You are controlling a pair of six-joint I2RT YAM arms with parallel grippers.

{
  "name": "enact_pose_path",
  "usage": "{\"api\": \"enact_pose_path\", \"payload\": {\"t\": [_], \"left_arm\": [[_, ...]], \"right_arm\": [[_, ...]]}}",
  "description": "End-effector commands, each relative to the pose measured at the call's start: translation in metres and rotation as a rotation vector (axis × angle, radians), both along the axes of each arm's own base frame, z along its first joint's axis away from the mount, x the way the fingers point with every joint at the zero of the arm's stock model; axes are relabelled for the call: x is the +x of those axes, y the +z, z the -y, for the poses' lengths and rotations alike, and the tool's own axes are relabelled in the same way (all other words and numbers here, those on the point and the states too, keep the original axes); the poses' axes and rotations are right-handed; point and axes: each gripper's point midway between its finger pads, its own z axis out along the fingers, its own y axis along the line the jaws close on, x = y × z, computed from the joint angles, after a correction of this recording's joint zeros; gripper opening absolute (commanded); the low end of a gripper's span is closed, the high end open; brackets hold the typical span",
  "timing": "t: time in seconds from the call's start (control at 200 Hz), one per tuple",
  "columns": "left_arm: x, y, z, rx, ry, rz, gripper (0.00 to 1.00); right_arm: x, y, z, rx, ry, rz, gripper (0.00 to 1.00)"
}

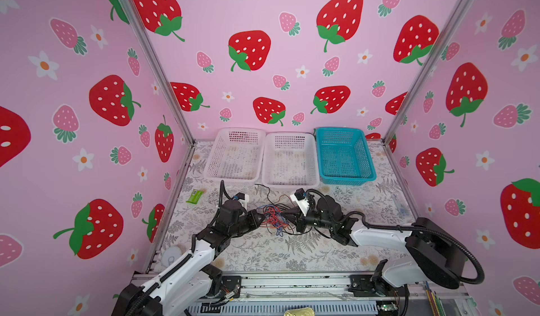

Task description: Untangle the cables

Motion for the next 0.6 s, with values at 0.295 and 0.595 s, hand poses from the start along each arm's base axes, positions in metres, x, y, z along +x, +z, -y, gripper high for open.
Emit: {"api": "enact_pose_path", "payload": {"t": [0.295, 0.595], "left_arm": [[0.002, 0.004, -0.013, 0.062, 0.057, 0.014, 0.0], [0.003, 0.021, -0.006, 0.008, 0.035, 0.051, 0.0]], "right_arm": [[0.032, 0.019, 0.025, 0.027, -0.213, 0.069, 0.0], [0.023, 0.015, 0.014, 0.027, -0.126, 0.031, 0.0]]}}
